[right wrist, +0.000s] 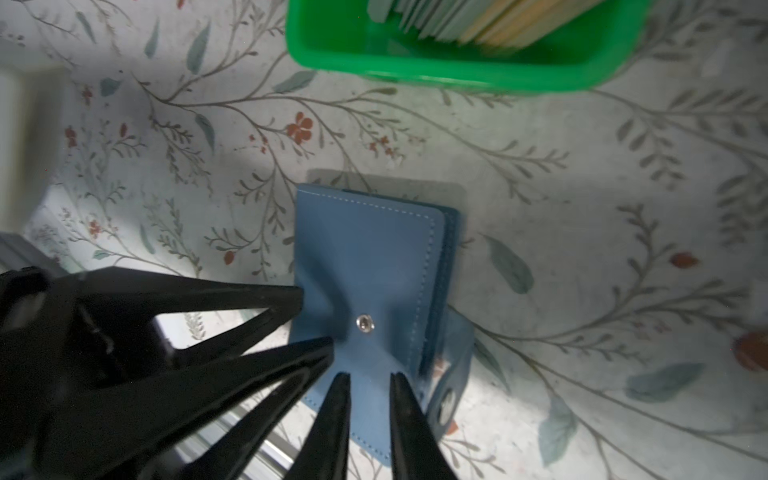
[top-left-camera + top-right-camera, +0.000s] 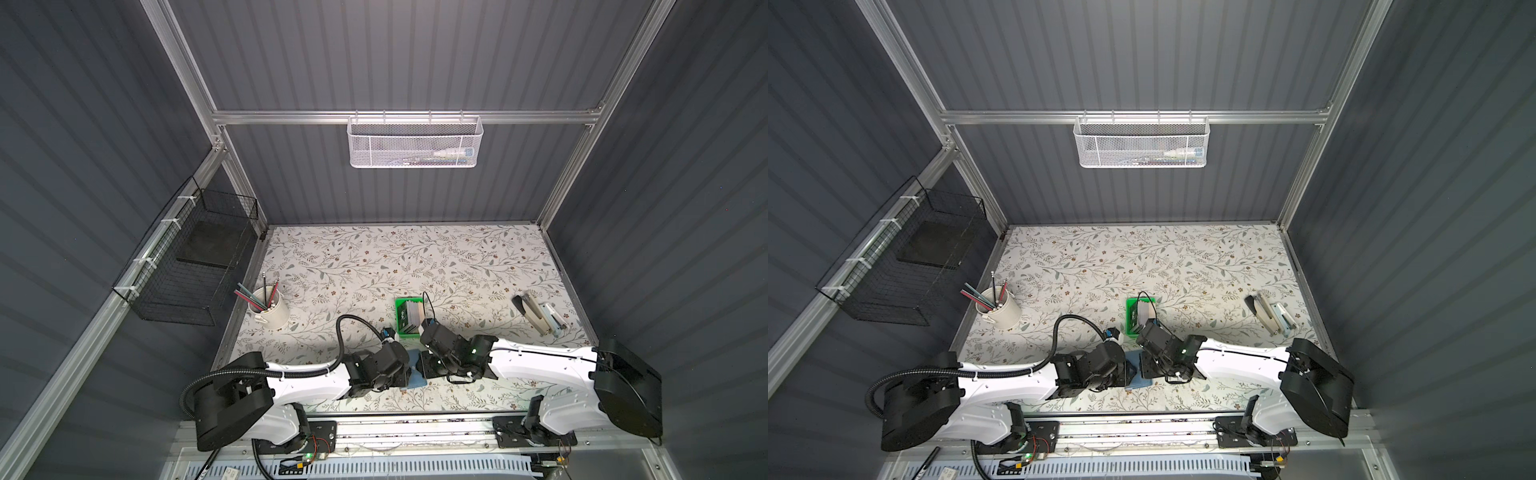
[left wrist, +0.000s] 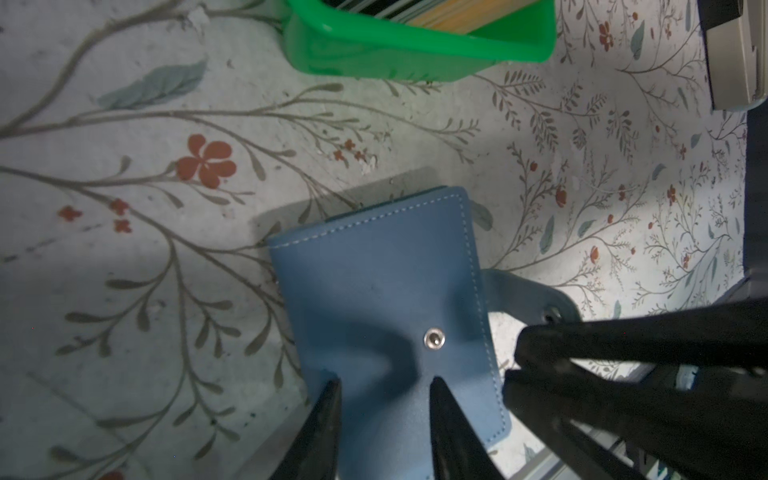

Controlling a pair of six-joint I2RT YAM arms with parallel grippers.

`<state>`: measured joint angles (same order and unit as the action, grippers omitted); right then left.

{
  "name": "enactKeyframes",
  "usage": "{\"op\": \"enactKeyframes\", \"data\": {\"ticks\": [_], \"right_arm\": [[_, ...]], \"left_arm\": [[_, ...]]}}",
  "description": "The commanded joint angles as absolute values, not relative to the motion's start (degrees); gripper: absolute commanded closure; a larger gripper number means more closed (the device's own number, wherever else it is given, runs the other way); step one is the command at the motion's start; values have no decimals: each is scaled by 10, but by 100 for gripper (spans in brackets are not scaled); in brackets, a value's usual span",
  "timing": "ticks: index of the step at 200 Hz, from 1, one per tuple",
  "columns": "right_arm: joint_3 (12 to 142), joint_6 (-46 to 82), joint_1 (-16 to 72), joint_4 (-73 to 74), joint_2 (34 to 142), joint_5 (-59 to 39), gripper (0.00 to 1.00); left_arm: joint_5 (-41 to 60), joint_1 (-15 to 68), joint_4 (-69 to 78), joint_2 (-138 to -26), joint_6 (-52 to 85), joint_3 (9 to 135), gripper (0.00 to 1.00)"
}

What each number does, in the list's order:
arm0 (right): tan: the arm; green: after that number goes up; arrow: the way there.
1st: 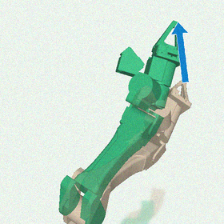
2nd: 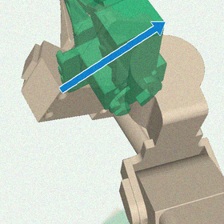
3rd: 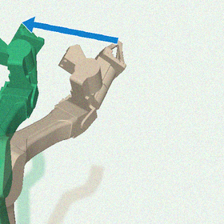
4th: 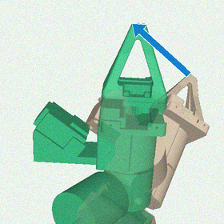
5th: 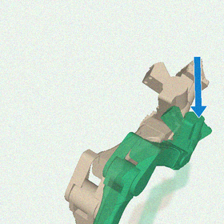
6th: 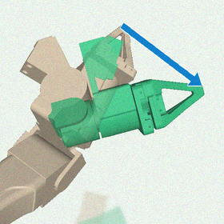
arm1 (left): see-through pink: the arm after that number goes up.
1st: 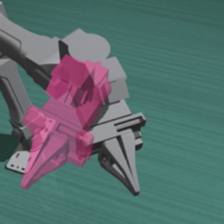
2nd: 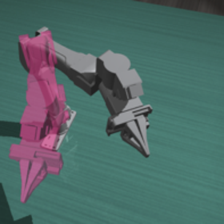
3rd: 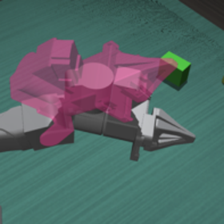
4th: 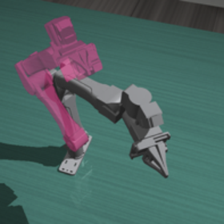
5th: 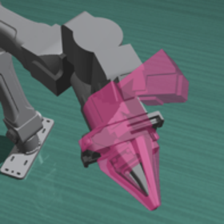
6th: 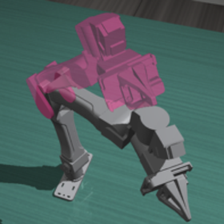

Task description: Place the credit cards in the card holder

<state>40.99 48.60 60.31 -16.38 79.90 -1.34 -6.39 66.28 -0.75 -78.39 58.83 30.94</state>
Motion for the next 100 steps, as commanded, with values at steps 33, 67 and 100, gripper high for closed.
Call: {"op": "enactKeyframes", "data": {"ticks": [33,67,100], "right_arm": [[417,497,596,-258,786,51,77],[406,493,586,-263,783,49,77],[407,485,578,-263,789,50,77]], "left_arm": [[-62,660,-12,-792,599,301,64],[-64,660,-9,-790,598,299,65],[-63,660,-12,-789,589,302,65]]}}
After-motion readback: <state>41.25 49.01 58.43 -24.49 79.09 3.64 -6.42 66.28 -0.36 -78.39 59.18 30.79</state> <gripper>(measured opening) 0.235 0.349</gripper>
